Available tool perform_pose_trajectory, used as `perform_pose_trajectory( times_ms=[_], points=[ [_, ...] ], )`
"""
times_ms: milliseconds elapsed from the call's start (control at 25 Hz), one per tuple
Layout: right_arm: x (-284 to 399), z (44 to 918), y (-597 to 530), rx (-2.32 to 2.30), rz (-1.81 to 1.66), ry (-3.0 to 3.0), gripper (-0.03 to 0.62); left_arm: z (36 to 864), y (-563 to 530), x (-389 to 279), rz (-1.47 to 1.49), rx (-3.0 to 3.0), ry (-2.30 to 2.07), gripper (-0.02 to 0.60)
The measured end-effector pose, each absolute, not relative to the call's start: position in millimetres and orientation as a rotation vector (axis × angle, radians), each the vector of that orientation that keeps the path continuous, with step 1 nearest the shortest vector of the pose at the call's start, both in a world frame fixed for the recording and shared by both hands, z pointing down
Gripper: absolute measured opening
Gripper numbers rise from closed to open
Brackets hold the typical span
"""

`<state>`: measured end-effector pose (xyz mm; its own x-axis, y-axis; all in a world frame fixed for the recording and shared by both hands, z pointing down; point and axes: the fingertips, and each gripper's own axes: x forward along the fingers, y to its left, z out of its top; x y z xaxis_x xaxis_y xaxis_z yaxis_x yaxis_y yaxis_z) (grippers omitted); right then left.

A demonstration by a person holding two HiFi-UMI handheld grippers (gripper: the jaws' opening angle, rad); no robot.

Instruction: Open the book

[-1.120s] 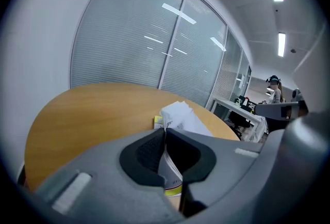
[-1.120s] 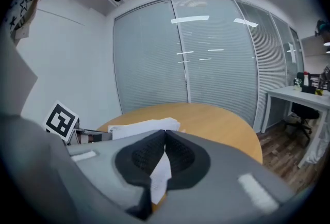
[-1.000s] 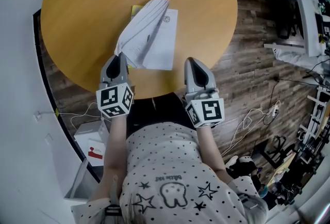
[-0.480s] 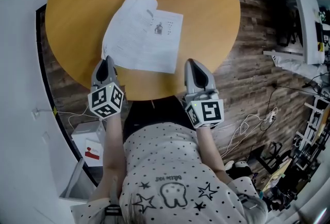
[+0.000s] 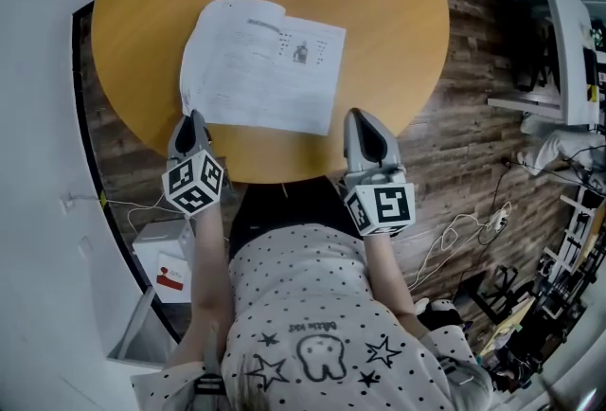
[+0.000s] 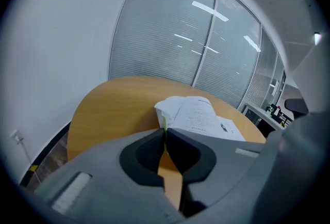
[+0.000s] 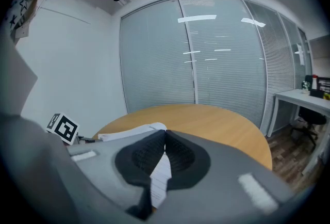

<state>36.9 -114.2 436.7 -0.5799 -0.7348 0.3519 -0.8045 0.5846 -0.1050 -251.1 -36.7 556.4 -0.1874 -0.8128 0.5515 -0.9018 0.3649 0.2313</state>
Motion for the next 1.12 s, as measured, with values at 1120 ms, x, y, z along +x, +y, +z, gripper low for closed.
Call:
perform_pose_trajectory(
  times_ms=[1120],
  points=[
    [50, 431, -120, 1.317, 0.363, -2.536, 0.003, 617, -37, -253, 0.617, 1.382, -1.946, 0.049]
  ],
)
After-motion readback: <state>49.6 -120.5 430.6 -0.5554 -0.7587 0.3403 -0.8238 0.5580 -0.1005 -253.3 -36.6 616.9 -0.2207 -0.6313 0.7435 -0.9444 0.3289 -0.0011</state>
